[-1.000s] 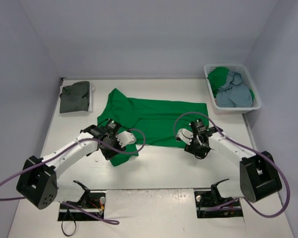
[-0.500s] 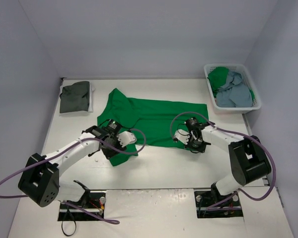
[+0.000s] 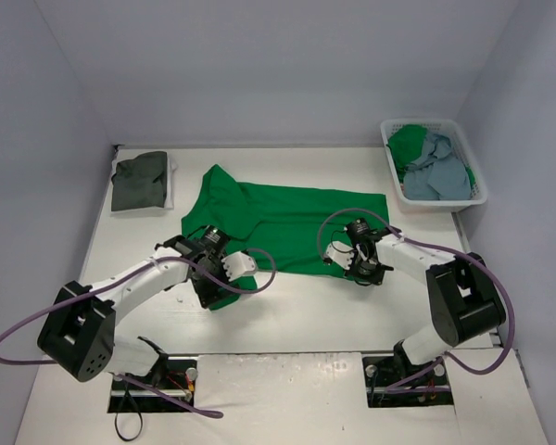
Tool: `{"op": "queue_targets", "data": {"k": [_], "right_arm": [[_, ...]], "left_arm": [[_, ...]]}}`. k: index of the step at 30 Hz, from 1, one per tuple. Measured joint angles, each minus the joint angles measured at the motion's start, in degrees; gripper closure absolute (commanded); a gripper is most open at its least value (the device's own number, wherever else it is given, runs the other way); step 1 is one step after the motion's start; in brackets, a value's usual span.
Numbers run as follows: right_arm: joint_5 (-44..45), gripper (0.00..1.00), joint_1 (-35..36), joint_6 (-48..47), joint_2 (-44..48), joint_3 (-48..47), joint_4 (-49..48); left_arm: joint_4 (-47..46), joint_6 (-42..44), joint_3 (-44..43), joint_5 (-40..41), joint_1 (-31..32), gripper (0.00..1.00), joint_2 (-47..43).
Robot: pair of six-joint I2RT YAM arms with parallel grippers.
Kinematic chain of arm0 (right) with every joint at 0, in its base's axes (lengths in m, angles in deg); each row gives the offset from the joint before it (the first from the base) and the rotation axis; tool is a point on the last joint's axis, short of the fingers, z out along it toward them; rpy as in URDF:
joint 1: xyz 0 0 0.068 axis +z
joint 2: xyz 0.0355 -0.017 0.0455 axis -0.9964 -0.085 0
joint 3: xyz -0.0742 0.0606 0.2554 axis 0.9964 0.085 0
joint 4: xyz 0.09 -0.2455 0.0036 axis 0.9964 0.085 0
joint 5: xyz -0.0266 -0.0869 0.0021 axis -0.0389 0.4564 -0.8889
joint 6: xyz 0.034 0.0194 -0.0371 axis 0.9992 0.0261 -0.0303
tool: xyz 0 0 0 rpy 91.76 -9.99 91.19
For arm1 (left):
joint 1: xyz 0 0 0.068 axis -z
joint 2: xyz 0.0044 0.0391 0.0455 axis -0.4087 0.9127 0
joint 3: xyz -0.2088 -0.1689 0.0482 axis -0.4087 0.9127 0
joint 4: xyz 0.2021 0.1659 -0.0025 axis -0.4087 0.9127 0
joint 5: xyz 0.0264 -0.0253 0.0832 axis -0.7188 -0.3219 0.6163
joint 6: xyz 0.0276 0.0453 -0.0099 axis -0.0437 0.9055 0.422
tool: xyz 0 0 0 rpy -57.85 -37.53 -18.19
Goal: Fold and stack the t-shirts
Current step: Grap the side of the flattened tshirt closest away from the robot with both arms
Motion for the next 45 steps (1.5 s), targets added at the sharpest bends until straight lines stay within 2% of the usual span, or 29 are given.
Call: {"op": "queue_targets", "data": {"k": [16, 18, 19, 21, 23, 25, 30, 35, 36, 39, 40, 41, 42, 45], "right_arm": [[0.02, 1.0, 0.0, 0.46, 0.0, 0.0, -0.02], [0.02, 1.0, 0.0, 0.52, 0.0, -0.02, -0.04], [0.02, 1.0, 0.0, 0.59, 0.0, 0.0, -0.04], [0.0, 1.0, 0.0, 0.63, 0.0, 0.0, -0.04], [0.0, 1.0, 0.0, 0.63, 0.0, 0.0, -0.07], [0.0, 1.0, 0.0, 0.63, 0.0, 0.0, -0.07], [0.0, 1.0, 0.0, 0.63, 0.0, -0.02, -0.07], [0.0, 1.0, 0.0, 0.63, 0.02, 0.0, -0.07], [0.0, 1.0, 0.0, 0.63, 0.02, 0.0, -0.07], [-0.02, 1.0, 0.0, 0.63, 0.02, 0.0, -0.07], [-0.02, 1.0, 0.0, 0.63, 0.02, 0.0, -0.07], [-0.02, 1.0, 0.0, 0.63, 0.02, 0.0, -0.07], [-0.02, 1.0, 0.0, 0.61, 0.04, 0.0, -0.07], [-0.04, 1.0, 0.0, 0.61, 0.15, 0.04, -0.09]], "left_arm": [[-2.47, -0.31, -0.15, -5.14, 5.77, 0.31, 9.25], [-3.1, -0.72, -0.22, -3.76, 6.38, 0.39, 9.64], [-3.58, -0.87, -0.22, -2.95, 6.6, 0.48, 9.9], [-4.72, -1.22, -0.24, -1.22, 6.78, 0.54, 10.34], [-5.03, -1.33, -0.35, -0.44, 6.8, 0.54, 10.54], [-5.16, -1.57, -0.35, -0.09, 6.8, 0.47, 10.54], [-5.62, -2.38, -0.39, 1.49, 6.82, 0.41, 10.25], [-5.86, -2.58, -0.39, 2.36, 6.82, 0.41, 10.23], [-5.86, -2.62, -0.39, 2.36, 6.82, 0.52, 10.23], [-5.64, -3.13, -0.55, 1.88, 6.95, 0.75, 10.82], [-5.31, -3.28, -0.83, 1.64, 7.1, 0.87, 11.15], [-5.2, -3.45, -1.14, 1.64, 7.28, 0.94, 11.52], [-5.18, -3.58, -1.46, 1.92, 7.41, 0.99, 11.85], [-5.27, -3.56, -2.03, 2.71, 7.48, 1.0, 12.41]]}}
